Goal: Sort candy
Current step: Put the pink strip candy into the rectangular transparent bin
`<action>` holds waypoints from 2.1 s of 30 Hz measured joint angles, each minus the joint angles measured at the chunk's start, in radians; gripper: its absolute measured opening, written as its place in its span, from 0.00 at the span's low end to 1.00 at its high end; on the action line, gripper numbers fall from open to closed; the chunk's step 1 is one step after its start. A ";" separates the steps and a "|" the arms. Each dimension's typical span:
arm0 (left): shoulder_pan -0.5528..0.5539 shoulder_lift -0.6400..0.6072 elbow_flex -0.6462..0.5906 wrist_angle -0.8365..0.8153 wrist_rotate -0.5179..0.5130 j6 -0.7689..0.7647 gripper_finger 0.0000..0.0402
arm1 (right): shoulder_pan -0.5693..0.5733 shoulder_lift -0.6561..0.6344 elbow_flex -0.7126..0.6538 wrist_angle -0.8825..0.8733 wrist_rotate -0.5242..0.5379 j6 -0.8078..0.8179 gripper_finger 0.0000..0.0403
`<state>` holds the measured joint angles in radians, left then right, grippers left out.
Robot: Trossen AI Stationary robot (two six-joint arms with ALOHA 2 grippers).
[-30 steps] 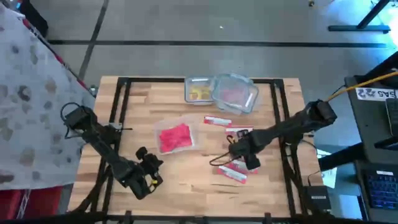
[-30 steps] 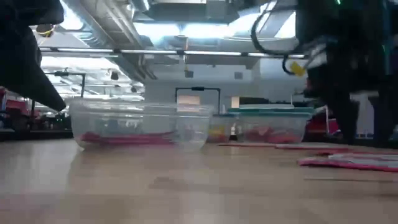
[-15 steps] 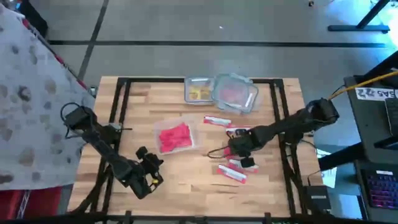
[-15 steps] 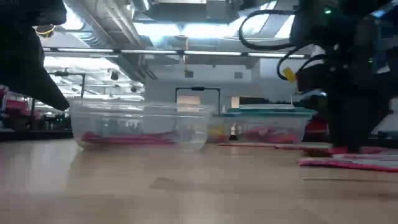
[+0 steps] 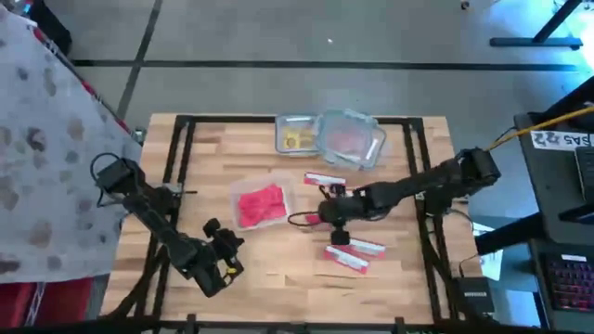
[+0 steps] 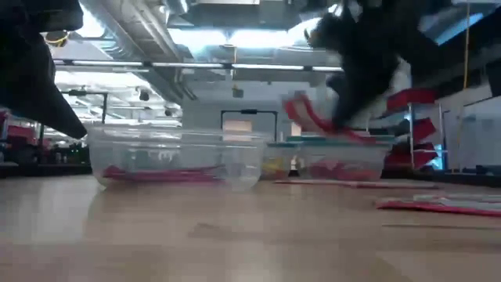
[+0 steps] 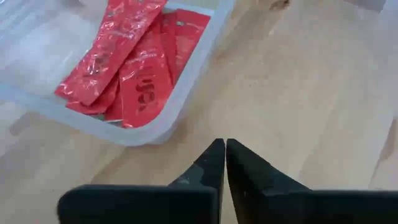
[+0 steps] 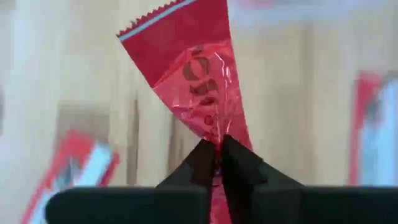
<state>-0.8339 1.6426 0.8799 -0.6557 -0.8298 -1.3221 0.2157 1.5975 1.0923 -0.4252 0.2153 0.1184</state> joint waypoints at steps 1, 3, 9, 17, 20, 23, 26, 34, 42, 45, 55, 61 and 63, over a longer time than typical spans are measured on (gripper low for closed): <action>-0.003 0.000 0.007 -0.003 0.010 0.014 0.00 | 0.000 0.013 0.041 0.003 0.027 -0.003 0.01; -0.012 0.000 0.021 -0.015 0.015 0.025 0.00 | -0.001 0.056 0.128 0.030 0.040 -0.027 0.01; -0.017 -0.002 0.037 -0.017 0.004 0.066 0.00 | -0.008 0.264 0.353 0.100 0.044 -0.218 0.01; -0.017 -0.002 0.037 -0.012 0.004 0.062 0.00 | -0.093 0.497 0.583 0.024 0.044 -0.239 0.04; -0.017 -0.002 0.037 -0.014 -0.010 0.062 0.00 | -0.125 0.550 0.623 0.021 0.032 -0.231 0.07; -0.017 -0.002 0.037 -0.014 -0.044 0.062 0.00 | -0.151 0.575 0.632 0.022 -0.015 -0.231 0.13; -0.017 -0.002 0.037 -0.014 -0.053 0.058 0.00 | -0.169 0.581 0.635 0.032 -0.067 -0.204 0.24; -0.017 -0.002 0.037 -0.011 -0.054 0.034 0.00 | -0.176 0.524 0.634 -0.063 -0.093 -0.211 0.45; -0.040 -0.002 0.037 -0.008 -0.074 -0.009 0.00 | -0.139 0.362 0.634 -0.361 -0.066 -0.233 0.46; -0.060 -0.002 0.037 -0.008 -0.122 -0.027 0.00 | -0.127 0.301 0.618 -0.425 -0.046 -0.234 0.46; -0.101 -0.002 0.037 -0.009 -0.197 -0.058 0.00 | -0.109 0.015 0.297 -0.404 0.037 -0.137 0.46; -0.101 -0.002 0.037 -0.007 -0.236 -0.058 0.00 | -0.109 -0.164 0.023 -0.306 0.037 -0.024 0.46; -0.101 -0.002 0.037 -0.007 -0.238 -0.058 0.00 | -0.109 -0.203 -0.065 -0.276 0.036 -0.005 0.46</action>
<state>-0.9348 1.6405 0.9169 -0.6628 -1.0683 -1.3800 0.1066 1.3945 1.0274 -0.7010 0.2516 0.1136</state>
